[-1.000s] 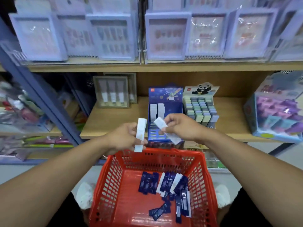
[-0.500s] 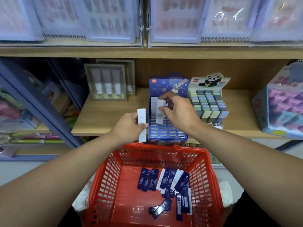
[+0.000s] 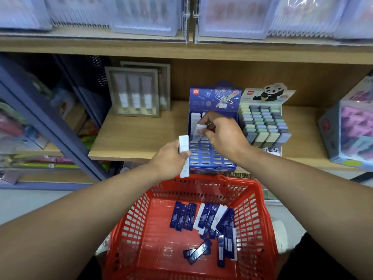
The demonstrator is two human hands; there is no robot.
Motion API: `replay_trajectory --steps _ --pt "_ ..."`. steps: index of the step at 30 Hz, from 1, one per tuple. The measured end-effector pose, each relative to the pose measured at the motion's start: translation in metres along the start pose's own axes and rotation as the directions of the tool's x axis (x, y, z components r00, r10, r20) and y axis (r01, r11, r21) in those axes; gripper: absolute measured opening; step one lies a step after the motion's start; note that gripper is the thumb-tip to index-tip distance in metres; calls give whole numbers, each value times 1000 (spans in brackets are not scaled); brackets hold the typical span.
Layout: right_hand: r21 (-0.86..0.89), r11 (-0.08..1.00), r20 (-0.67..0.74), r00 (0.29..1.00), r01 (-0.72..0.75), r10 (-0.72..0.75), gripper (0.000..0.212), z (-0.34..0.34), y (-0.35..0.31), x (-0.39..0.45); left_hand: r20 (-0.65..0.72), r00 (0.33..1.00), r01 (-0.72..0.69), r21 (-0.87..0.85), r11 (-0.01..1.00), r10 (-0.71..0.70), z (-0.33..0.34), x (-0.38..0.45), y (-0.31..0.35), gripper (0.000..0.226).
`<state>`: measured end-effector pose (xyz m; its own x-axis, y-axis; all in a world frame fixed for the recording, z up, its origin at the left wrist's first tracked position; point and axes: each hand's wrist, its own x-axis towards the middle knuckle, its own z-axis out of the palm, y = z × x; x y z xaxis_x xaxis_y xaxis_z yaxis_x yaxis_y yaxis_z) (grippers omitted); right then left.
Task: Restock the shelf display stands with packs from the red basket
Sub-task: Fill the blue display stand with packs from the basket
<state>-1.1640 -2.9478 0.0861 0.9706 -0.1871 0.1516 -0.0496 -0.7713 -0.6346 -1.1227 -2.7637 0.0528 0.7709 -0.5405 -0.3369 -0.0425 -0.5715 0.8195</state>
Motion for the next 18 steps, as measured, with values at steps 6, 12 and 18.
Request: replay_trajectory --steps 6,12,18 --pt "-50 998 20 999 34 -33 8 1 -1 0 -23 1000 11 33 999 -11 2 -1 2 28" --pt "-89 996 -86 996 2 -9 16 1 -7 8 -22 999 42 -52 998 -43 3 -1 3 46" --pt "-185 982 -21 999 -45 42 19 0 -10 16 -38 998 54 -63 997 -56 1 -1 6 48"
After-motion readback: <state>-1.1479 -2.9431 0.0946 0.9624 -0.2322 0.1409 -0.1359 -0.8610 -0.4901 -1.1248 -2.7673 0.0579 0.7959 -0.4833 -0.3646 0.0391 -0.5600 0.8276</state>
